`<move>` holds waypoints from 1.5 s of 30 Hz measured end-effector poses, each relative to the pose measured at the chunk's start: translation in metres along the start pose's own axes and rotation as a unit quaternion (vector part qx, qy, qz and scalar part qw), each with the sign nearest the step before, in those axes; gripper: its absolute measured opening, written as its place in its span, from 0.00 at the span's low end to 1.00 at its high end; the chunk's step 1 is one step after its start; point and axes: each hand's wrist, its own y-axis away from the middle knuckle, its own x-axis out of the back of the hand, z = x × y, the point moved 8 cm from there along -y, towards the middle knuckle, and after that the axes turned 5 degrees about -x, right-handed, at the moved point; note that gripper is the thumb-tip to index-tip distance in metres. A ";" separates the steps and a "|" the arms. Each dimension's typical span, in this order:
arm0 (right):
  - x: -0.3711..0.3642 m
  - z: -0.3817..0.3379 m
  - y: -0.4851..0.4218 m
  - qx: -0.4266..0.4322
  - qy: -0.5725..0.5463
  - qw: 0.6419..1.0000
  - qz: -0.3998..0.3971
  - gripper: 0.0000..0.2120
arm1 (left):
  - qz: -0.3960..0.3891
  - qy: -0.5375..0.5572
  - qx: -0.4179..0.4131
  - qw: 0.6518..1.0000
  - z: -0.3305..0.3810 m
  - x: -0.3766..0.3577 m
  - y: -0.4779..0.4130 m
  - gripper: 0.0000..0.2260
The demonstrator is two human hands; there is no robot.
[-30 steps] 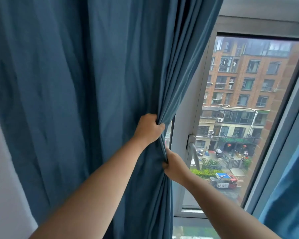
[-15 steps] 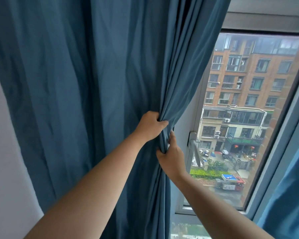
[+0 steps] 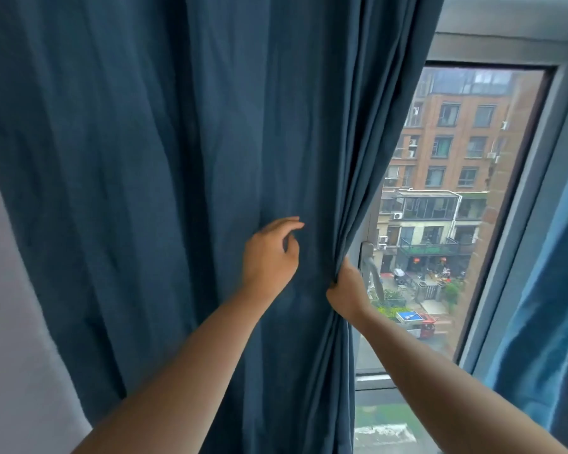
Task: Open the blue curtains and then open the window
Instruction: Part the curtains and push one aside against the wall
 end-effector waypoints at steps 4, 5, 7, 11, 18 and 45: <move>-0.004 -0.002 0.000 -0.016 0.012 1.000 0.012 0.24 | 0.161 -0.053 -0.049 0.984 -0.012 0.038 0.013 0.13; -0.007 -0.003 -0.001 -0.017 0.016 1.000 0.010 0.24 | 0.172 -0.056 -0.026 0.983 -0.018 0.041 0.016 0.15; -0.014 -0.009 0.000 -0.010 0.012 1.000 0.005 0.25 | 0.155 -0.056 0.032 0.986 -0.033 0.038 0.021 0.24; -0.029 -0.020 0.001 0.005 -0.011 1.000 -0.013 0.32 | 0.088 0.023 0.143 0.986 -0.065 0.023 0.031 0.37; -0.061 -0.042 0.003 0.031 -0.016 0.997 -0.064 0.29 | 0.016 0.137 0.243 0.960 -0.098 0.011 0.045 0.33; -0.059 -0.029 0.029 -0.033 -0.173 0.978 -0.108 0.23 | -0.063 0.209 0.216 0.952 -0.032 0.004 -0.019 0.07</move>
